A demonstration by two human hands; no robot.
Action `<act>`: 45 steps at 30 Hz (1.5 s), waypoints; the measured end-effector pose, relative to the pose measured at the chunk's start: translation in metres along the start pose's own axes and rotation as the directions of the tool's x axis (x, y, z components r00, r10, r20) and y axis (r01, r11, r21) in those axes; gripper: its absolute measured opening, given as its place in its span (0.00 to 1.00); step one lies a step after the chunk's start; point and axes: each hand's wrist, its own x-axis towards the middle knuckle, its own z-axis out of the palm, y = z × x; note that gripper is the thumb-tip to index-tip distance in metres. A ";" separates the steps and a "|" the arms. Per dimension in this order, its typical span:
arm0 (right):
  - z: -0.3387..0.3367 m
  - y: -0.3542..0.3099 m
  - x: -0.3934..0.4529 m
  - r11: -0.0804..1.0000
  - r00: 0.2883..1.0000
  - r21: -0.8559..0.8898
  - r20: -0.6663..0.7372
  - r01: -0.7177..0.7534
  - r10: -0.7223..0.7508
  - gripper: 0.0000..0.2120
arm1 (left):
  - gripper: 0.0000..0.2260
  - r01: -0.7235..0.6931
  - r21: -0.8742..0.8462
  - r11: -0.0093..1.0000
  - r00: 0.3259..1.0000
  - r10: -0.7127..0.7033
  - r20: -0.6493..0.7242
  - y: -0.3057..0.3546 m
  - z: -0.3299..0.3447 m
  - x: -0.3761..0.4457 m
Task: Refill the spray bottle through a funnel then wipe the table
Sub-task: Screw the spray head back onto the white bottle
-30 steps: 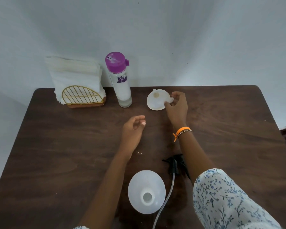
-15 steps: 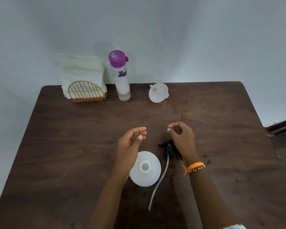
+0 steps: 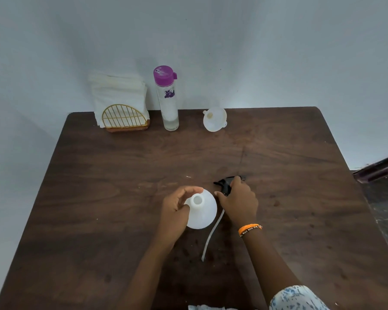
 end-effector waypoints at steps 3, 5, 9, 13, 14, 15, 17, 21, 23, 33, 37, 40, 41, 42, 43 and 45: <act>0.001 -0.002 0.000 0.999 1.000 0.033 -0.013 -0.010 0.011 0.21 | 0.16 -0.032 0.008 0.999 0.999 0.032 0.031 -0.005 0.002 -0.003; 0.000 -0.001 0.000 0.998 1.000 0.065 -0.024 -0.011 0.013 0.19 | 0.18 -0.058 0.022 0.998 0.998 0.057 0.038 -0.006 0.002 -0.004; -0.006 0.002 -0.003 0.981 0.996 0.192 -0.090 -0.012 0.030 0.15 | 0.15 -0.164 0.017 0.986 0.985 0.163 0.058 -0.005 0.003 -0.008; -0.019 -0.002 -0.010 0.939 0.981 0.339 -0.192 0.055 0.012 0.14 | 0.10 -0.189 0.008 0.982 0.982 0.189 0.002 -0.008 0.007 -0.009; -0.024 -0.004 -0.013 0.920 0.975 0.382 -0.221 0.088 -0.002 0.14 | 0.09 -0.186 0.013 0.982 0.982 0.186 -0.012 -0.008 0.008 -0.009; -0.030 -0.007 -0.016 0.897 0.967 0.424 -0.253 0.127 -0.018 0.14 | 0.09 -0.187 0.021 0.982 0.982 0.187 -0.017 -0.009 0.008 -0.008; -0.044 -0.013 -0.024 0.853 0.947 0.479 -0.317 0.206 -0.050 0.14 | 0.09 -0.197 0.017 0.980 0.980 0.197 0.000 -0.010 0.008 -0.007; -0.071 -0.027 -0.033 0.783 0.897 0.526 -0.432 0.332 -0.090 0.13 | 0.09 -0.216 -0.009 0.976 0.975 0.216 0.044 -0.012 0.006 -0.005; -0.081 -0.032 -0.036 0.748 0.868 0.538 -0.486 0.388 -0.101 0.13 | 0.09 -0.212 -0.020 0.977 0.976 0.212 0.056 -0.012 0.005 -0.004; -0.119 -0.054 -0.059 0.583 0.677 0.483 -0.717 0.653 -0.164 0.12 | 0.12 -0.209 -0.060 0.976 0.971 0.215 0.102 -0.018 0.002 -0.002; -0.128 -0.061 -0.067 0.539 0.563 0.384 -0.798 0.750 -0.214 0.12 | 0.13 -0.198 -0.084 0.977 0.971 0.207 0.116 -0.019 0.002 -0.001; -0.131 -0.068 -0.072 0.511 0.523 0.359 -0.824 0.781 -0.219 0.13 | 0.12 -0.201 -0.087 0.976 0.971 0.211 0.115 -0.019 0.002 -0.001; -0.133 -0.071 -0.074 0.502 0.515 0.359 -0.830 0.787 -0.214 0.13 | 0.12 -0.201 -0.087 0.976 0.970 0.210 0.119 -0.019 0.001 0.000; -0.134 -0.073 -0.075 0.489 0.513 0.366 -0.833 0.792 -0.208 0.13 | 0.13 -0.195 -0.086 0.977 0.971 0.205 0.122 -0.020 0.001 0.000; -0.135 -0.075 -0.077 0.475 0.514 0.375 -0.833 0.796 -0.203 0.13 | 0.14 -0.187 -0.086 0.979 0.973 0.196 0.123 -0.020 0.001 0.001; -0.137 -0.079 -0.079 0.452 0.515 0.389 -0.834 0.803 -0.198 0.12 | 0.15 -0.176 -0.080 0.981 0.976 0.185 0.119 -0.022 0.001 0.002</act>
